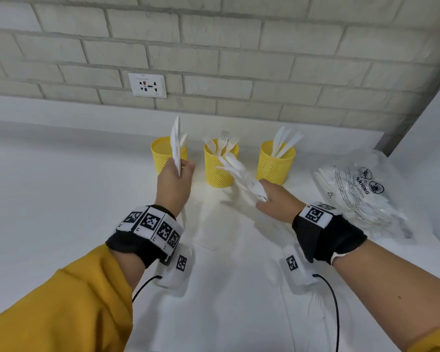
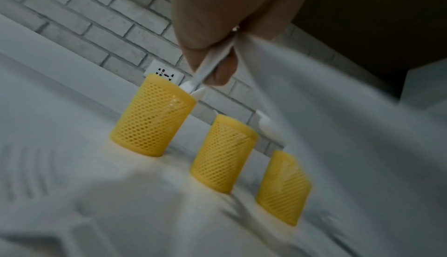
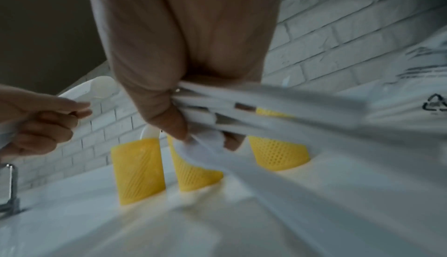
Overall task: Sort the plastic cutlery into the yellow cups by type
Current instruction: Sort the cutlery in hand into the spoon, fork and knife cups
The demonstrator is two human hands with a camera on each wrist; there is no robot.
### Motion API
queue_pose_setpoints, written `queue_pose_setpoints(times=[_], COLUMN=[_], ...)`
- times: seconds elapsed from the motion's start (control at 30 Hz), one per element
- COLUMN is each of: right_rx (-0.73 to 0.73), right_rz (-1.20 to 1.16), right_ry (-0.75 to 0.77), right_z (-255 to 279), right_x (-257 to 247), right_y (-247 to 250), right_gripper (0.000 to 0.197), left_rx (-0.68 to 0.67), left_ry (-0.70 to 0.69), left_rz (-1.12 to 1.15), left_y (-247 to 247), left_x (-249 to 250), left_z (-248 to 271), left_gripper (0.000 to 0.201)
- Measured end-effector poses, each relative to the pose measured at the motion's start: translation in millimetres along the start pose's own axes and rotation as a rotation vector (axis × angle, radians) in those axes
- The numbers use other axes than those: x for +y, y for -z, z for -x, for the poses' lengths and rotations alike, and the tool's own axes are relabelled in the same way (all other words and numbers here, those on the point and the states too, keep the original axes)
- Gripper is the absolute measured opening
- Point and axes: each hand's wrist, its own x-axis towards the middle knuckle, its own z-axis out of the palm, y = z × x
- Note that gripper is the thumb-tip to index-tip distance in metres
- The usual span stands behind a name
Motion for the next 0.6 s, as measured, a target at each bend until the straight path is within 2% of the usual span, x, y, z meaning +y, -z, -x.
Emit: queue_pose_setpoints(times=[0.1,0.2,0.33,0.37,0.4,0.5,0.6], right_rx=[0.171,0.284,0.254,0.245,0.226,0.177,0.157], right_rz=[-0.193,-0.364,-0.395,-0.394,-0.378,-0.256,-0.163], right_ry=[0.092,0.17,0.234,0.274,0.32,0.418,0.374], right_z=[-1,-4,-10,-12,-13,-14,-15], right_x=[-16,-39,-65,-68,-71,-72,-68], right_y=[19,31,25,22,20,17,19], right_gripper=[0.036,0.037,0.028,0.027,0.03,0.051,0.052], left_rx=[-0.132,-0.27,-0.353,-0.348,-0.33,-0.277,-0.306], left_ry=[0.007,0.026,0.044,0.066,0.103,0.245,0.281], left_rz=[0.24,0.367,0.46,0.499,0.542,0.666,0.708], left_y=[-6,-24,-48,-52,-54,-58,-64], left_x=[18,33,50,52,55,59,55], left_z=[9,20,22,20,19,14,11], left_gripper=[0.022,0.028,0.069,0.073,0.07,0.042,0.029])
